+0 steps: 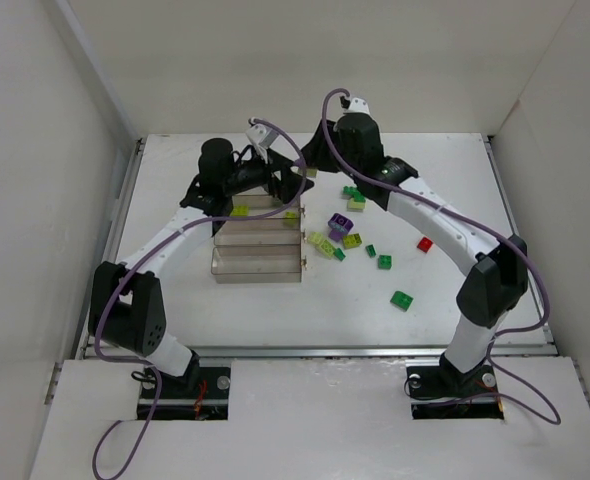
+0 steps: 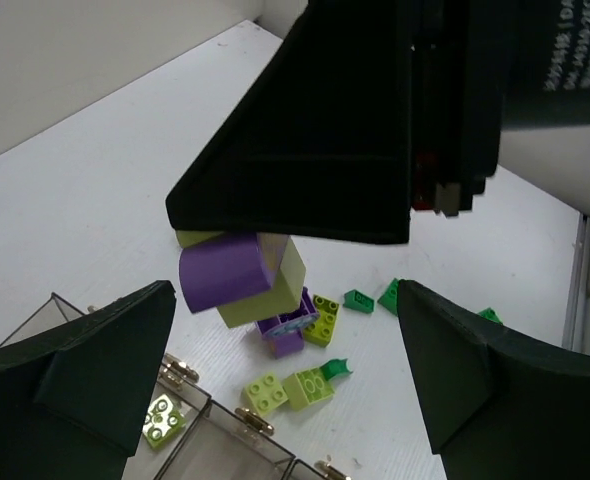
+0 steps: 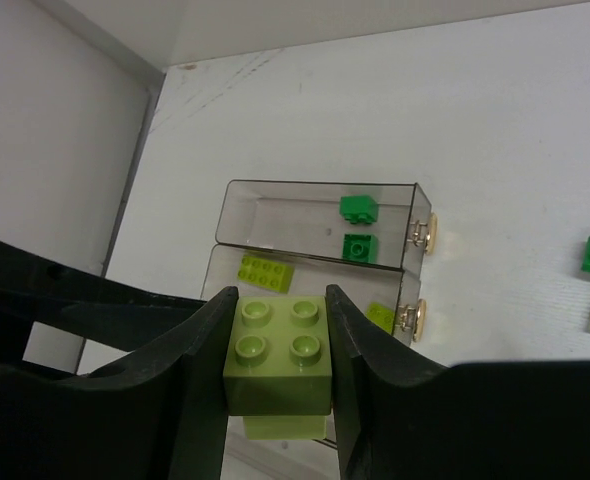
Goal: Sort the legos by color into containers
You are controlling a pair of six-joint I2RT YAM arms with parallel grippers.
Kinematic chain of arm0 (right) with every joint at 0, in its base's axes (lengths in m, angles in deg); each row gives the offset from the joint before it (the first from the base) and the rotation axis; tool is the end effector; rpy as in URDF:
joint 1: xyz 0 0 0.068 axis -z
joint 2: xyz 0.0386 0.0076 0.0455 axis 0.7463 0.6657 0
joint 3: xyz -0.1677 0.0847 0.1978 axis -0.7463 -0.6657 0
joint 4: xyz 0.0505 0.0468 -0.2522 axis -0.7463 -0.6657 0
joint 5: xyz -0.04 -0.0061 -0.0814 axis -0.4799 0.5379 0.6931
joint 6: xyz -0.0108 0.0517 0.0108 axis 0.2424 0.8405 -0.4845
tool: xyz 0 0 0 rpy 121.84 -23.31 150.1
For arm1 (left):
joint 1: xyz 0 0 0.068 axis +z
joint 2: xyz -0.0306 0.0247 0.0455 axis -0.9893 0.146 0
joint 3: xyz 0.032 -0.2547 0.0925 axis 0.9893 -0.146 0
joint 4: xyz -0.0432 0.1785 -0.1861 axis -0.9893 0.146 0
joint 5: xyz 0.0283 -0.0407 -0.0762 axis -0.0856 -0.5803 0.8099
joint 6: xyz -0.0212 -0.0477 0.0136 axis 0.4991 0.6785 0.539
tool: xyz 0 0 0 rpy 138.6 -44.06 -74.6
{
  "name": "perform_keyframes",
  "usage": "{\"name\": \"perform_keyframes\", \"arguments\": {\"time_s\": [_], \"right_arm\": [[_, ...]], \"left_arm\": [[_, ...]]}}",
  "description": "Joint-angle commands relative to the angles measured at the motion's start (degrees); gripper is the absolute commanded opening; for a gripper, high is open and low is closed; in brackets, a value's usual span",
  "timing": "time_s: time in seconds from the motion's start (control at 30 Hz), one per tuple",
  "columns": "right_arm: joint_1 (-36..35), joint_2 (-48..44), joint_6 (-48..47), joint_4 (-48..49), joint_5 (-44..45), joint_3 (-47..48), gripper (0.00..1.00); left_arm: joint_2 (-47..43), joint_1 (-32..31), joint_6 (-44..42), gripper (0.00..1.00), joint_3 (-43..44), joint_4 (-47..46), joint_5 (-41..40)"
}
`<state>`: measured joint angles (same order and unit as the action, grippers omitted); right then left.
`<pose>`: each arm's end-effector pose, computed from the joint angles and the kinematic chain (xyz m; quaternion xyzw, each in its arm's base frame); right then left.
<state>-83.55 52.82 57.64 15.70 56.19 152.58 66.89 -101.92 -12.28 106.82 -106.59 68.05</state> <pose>0.3494 0.2409 0.3793 0.0207 0.8098 0.2742 0.5183 0.3261 -0.1477 0.3481 0.3521 0.6008 -0.4093 0.5895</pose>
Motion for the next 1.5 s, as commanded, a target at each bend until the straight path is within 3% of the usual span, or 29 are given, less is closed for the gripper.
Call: {"name": "perform_keyframes", "arguments": {"time_s": [0.0,0.17,0.3,0.33,0.57,0.77,0.97,1.1,1.33,1.47], "right_arm": [[-1.44,-0.81,0.99,3.74,-0.34,2.44,0.00],[-2.07,-0.81,0.99,3.74,0.19,1.91,0.00],[-2.59,-0.81,0.99,3.74,-0.95,1.91,0.00],[-2.59,-0.81,0.99,3.74,-1.65,1.91,0.00],[-2.59,-0.29,0.99,4.26,-3.50,1.91,0.00],[-2.59,3.14,0.99,4.26,-3.51,5.51,0.00],[-2.59,8.22,0.99,4.26,-1.75,11.83,0.00],[-2.59,12.26,0.99,3.66,-2.54,15.44,0.00],[-2.59,22.45,-0.49,-3.89,-8.76,23.61,0.00],[-2.07,30.37,-3.48,-10.75,-19.22,30.11,0.00]], "left_arm": [[-0.91,-1.39,3.73,0.91,1.37,-3.37,-6.20],[-0.38,-2.97,5.84,0.80,1.37,-3.37,-9.46],[0.14,-2.97,5.84,0.60,1.90,-3.37,-10.69],[0.67,-2.97,6.37,0.47,1.90,-3.37,-10.69],[0.67,-2.97,5.76,0.00,1.90,-1.62,-14.99],[-0.91,-2.97,-0.56,0.00,1.37,6.11,-19.21],[-4.77,-0.95,-11.62,0.00,-4.77,12.45,-22.11],[-6.53,0.18,-14.28,0.00,-7.50,15.43,-22.12],[-11.19,5.88,-13.76,0.00,-11.28,16.58,-28.09],[-12.69,10.10,-13.23,0.00,-13.56,16.06,-34.06]]}}
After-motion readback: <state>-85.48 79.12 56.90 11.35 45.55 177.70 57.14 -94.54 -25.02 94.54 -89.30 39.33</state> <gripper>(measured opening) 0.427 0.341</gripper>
